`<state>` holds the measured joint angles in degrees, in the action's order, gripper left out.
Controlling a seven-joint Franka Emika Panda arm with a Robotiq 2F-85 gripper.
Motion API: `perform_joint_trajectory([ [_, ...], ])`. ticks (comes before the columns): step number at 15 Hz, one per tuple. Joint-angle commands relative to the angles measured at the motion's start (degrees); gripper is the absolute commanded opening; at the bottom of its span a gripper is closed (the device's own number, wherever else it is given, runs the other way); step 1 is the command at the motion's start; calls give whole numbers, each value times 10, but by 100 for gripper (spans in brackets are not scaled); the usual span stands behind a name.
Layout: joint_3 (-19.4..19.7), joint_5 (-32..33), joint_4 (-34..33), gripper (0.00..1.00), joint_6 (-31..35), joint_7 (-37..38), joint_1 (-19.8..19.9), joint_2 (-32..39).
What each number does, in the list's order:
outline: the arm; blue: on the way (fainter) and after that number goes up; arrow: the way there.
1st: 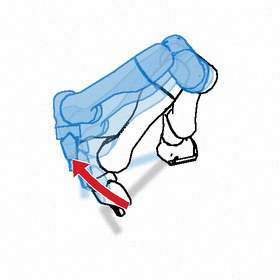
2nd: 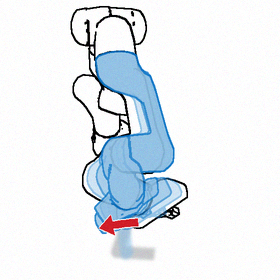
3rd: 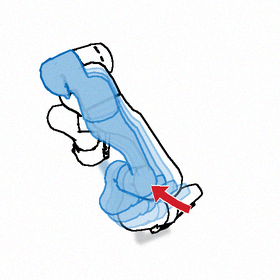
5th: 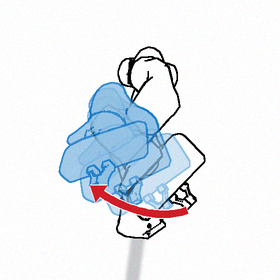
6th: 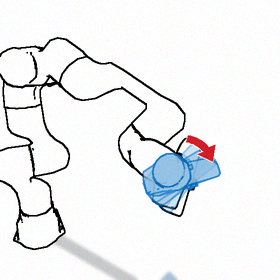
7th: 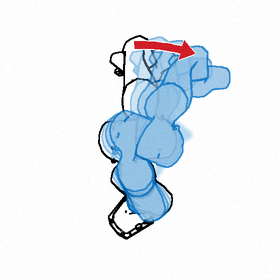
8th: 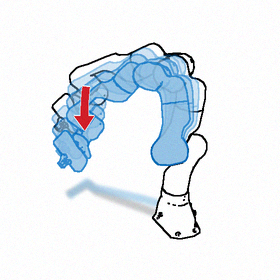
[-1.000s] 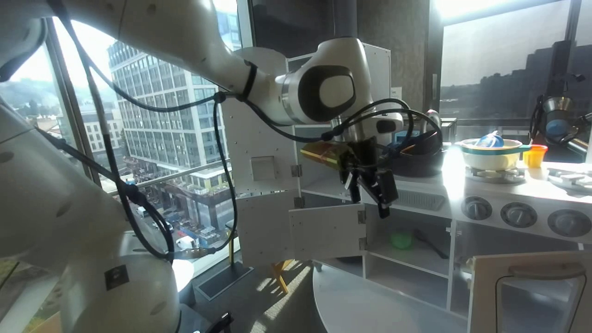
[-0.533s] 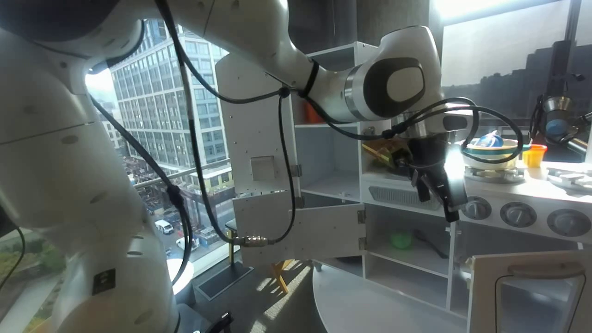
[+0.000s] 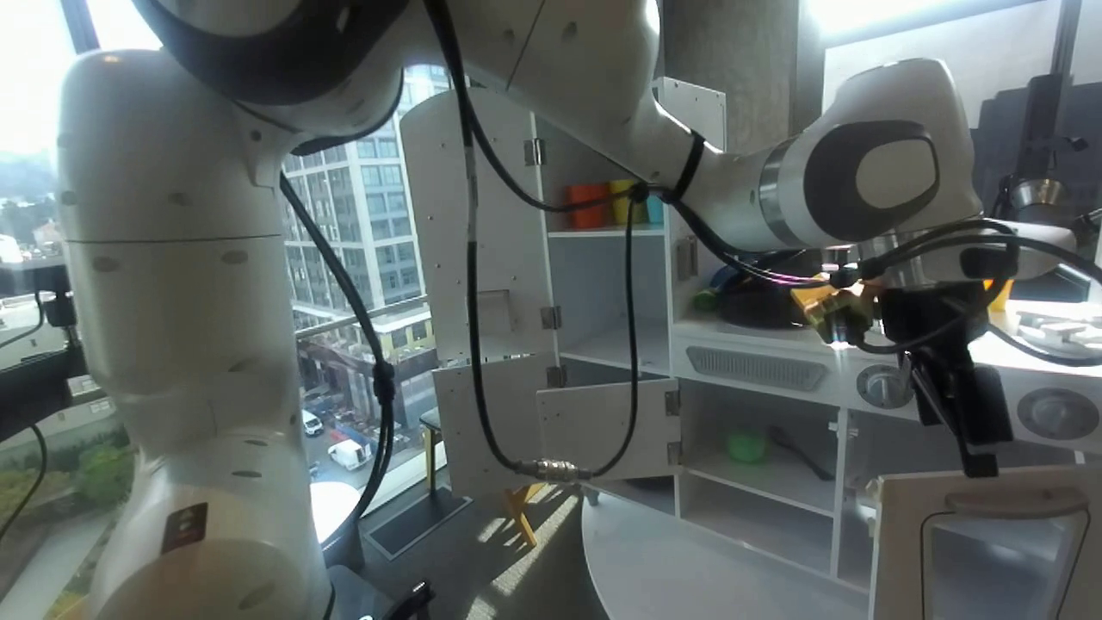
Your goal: Close the open cabinet doors, starting with the right lower door and ending with the left upper door
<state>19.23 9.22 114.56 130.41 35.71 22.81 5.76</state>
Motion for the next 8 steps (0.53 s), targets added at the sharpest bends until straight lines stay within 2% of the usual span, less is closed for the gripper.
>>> perform_joint_trajectory([
  [1,29,-2,-77,100,-42,46,-5,75],
  [4,42,-9,-103,100,-66,58,-6,116],
  [8,40,-18,-105,100,-77,47,-14,145],
])
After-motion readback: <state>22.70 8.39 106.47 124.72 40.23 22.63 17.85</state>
